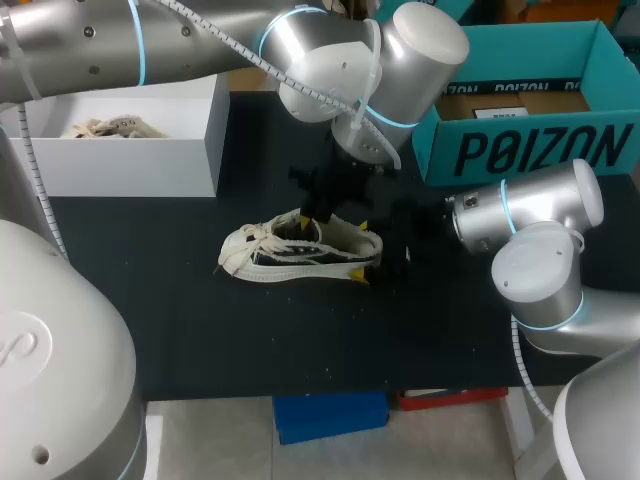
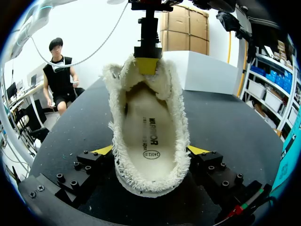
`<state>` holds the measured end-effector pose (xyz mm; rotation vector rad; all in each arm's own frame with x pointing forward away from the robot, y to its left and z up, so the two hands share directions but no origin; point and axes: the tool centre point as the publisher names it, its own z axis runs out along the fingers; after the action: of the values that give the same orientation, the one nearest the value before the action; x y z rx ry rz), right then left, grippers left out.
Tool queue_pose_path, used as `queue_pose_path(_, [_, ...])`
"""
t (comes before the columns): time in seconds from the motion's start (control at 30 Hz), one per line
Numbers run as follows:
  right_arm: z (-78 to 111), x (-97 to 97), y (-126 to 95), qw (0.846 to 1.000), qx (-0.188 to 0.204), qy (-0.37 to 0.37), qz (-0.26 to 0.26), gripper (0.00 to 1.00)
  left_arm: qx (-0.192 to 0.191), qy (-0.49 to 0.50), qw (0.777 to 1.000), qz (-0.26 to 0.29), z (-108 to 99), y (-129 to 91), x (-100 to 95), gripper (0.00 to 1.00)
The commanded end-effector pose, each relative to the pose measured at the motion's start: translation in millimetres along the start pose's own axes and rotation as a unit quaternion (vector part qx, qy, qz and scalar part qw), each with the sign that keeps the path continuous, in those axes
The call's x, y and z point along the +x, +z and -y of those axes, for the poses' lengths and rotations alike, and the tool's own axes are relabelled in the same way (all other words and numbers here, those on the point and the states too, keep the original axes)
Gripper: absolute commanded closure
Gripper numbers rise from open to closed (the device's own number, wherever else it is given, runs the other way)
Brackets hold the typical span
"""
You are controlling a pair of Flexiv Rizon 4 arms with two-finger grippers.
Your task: Take the shoe out of the shoebox, open the shoe tongue, remove and reinsert the insole, then place the shoe into the shoebox
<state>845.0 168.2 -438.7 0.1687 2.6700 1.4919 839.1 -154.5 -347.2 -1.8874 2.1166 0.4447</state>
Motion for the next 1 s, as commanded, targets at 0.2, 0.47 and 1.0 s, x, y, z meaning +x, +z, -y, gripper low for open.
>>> queue_pose_path(0.2, [1.0,-0.2,4.0,1.0,0.001,0.001,0.001,1.0,0.017,-0.024,0.999,-0.03,-6.6,-10.6,-47.6,1.0])
queue_pose_path(0.47, [1.0,-0.2,4.0,1.0,0.001,0.001,0.001,1.0,0.014,-0.058,0.998,-0.027,-11.6,5.6,-87.7,1.0])
queue_pose_path(1.0, [1.0,-0.2,4.0,1.0,0.001,0.001,0.001,1.0,-0.012,-0.075,0.996,-0.04,-19.0,30.0,-123.3,0.0])
